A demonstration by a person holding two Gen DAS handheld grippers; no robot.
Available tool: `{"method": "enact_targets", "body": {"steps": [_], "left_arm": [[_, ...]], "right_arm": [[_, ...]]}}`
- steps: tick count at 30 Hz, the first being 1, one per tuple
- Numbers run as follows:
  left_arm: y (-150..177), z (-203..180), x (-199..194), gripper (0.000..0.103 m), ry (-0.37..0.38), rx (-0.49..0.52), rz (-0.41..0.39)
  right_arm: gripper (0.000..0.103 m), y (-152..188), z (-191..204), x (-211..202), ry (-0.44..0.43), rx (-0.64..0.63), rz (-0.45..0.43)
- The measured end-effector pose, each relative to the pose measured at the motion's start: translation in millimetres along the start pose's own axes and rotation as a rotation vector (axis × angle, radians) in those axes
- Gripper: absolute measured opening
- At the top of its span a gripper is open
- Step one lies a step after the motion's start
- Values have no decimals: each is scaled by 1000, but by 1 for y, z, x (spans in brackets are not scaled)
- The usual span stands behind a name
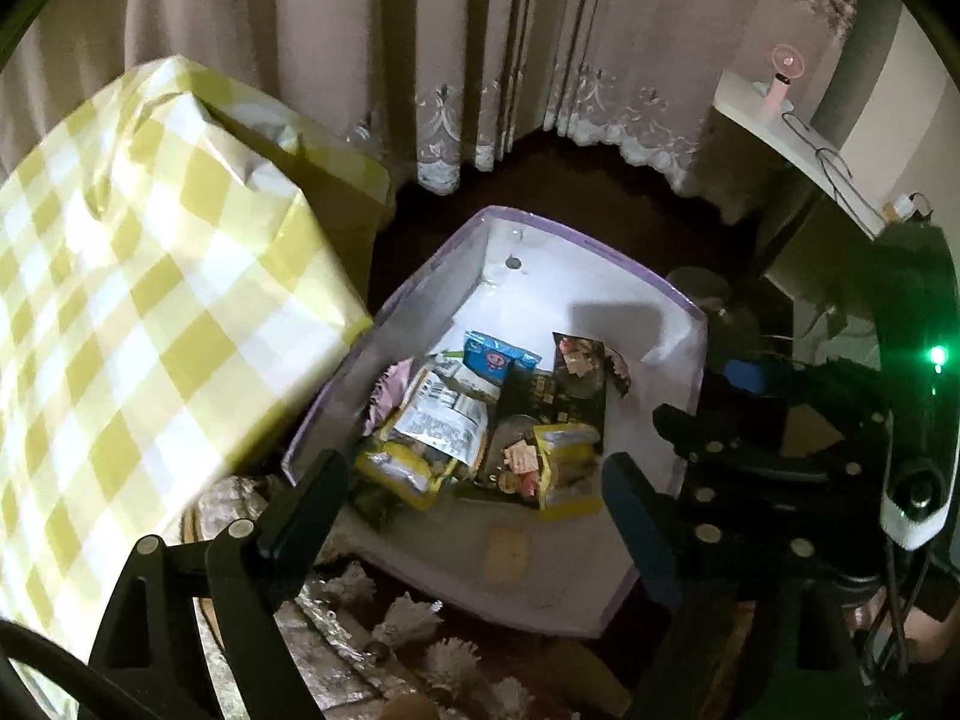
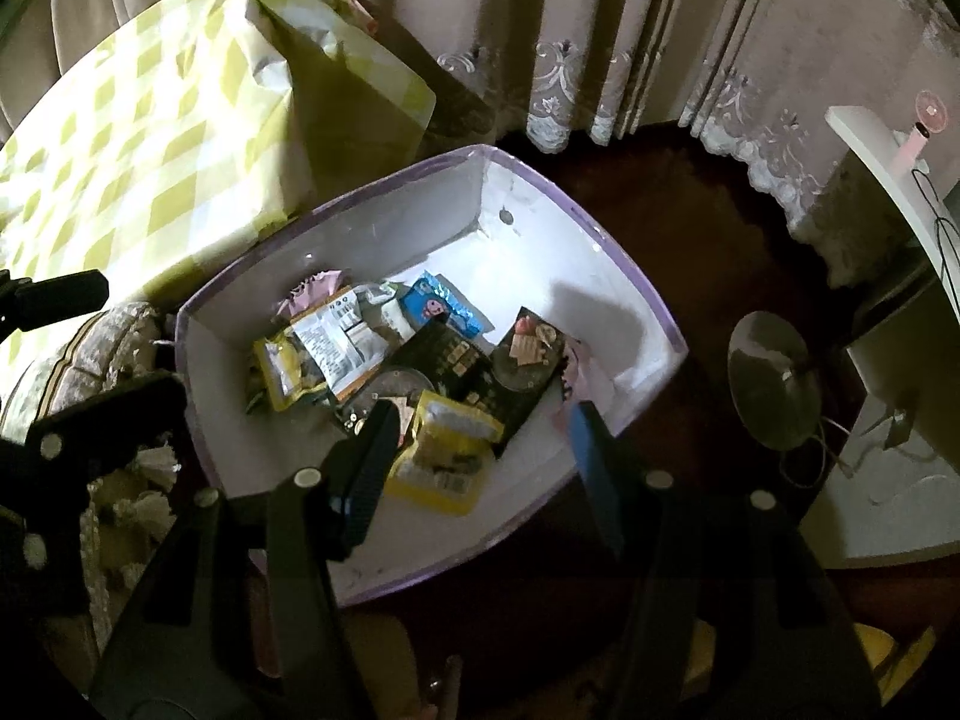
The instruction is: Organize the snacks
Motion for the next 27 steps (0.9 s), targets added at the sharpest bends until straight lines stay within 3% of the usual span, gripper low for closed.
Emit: {"method": "enact_targets", "body": {"steps": [21,27], "left_arm": [[4,-4,13,87,41,15,38],[4,-6,14,96,53,29,34]], "right_arm": [[62,5,2,5,-17,15,12],[62,5,1,5,-18,18,12]]}}
Point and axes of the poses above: each gripper's, at about its wrist camera, not at the fingertips, and x roughly the way its jaws point, z to its left, y to its underside, the point moved 2 cm from there along x, roughly the way its jaws point, and after that the axes turned 8 degrees about -y, right-handed, at the moved point
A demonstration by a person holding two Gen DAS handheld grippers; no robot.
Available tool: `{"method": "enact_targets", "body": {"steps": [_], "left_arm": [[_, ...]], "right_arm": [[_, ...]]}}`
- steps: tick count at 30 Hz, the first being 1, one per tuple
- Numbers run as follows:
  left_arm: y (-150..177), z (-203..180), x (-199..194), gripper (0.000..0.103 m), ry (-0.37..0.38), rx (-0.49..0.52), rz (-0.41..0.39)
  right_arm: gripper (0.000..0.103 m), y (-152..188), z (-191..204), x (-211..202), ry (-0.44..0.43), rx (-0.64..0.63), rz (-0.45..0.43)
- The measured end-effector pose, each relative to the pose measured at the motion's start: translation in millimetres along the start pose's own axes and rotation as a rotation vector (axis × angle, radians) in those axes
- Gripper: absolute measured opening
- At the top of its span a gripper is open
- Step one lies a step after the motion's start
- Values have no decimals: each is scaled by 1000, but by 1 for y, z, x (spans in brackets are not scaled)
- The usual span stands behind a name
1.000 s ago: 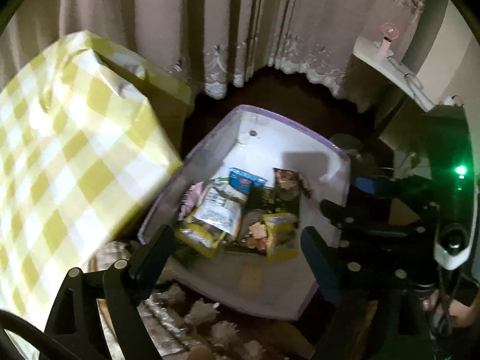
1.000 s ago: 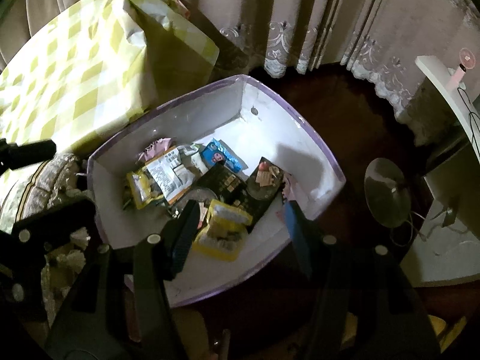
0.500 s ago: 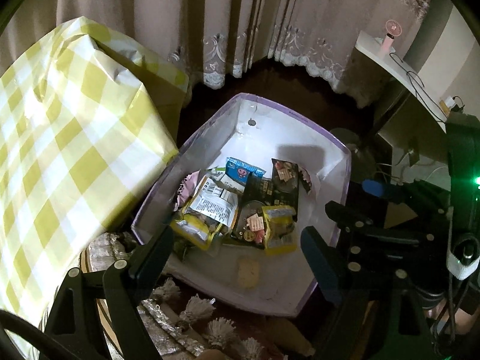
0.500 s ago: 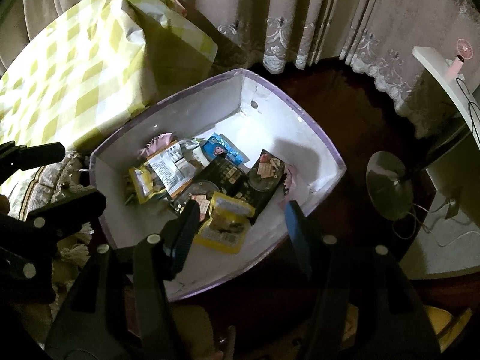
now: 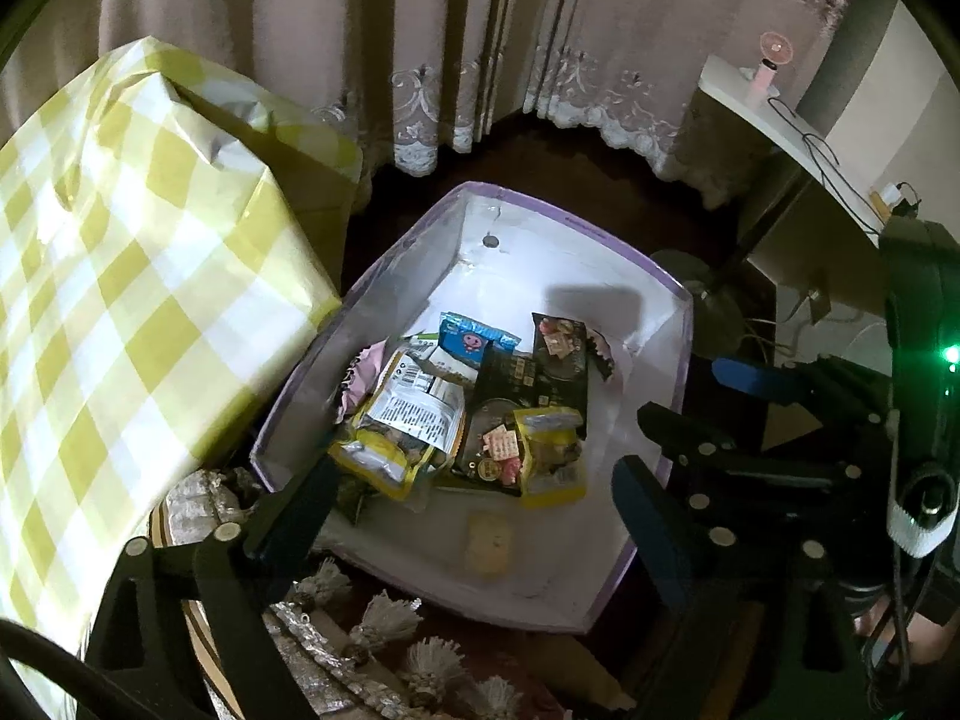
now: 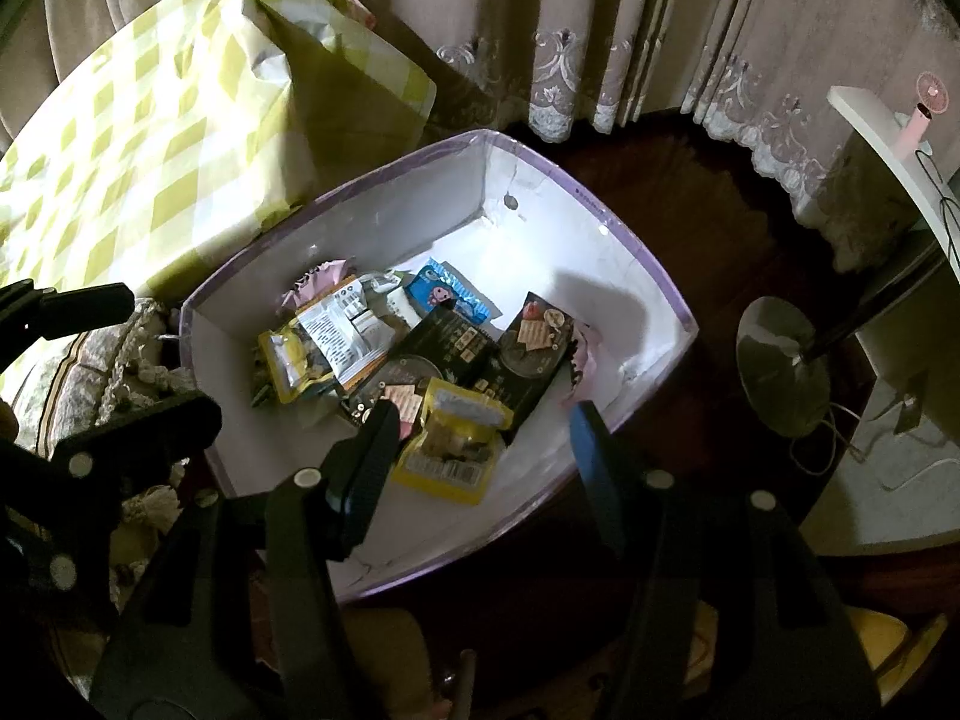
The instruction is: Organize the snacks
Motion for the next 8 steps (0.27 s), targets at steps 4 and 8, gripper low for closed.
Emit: {"method": "enact_targets", "body": {"steps": [4,8], "left_arm": [[1,-1,-3,103,11,8,-28],[0,-6,-6,103,10,36,-49]], "right_arm": [[63,1,0,1,-2,3,3],[63,1,-3,-1,3,13,3]]}}
Point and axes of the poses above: each gripper's, at about its wrist camera, not at the fingertips, and x roughly the way its jaws point, z to its left, y to its underside, the point moved 2 cm from there along x, roughly the way its jaws point, and after that the axes turned 8 degrees about -y, right-handed, at the moved point
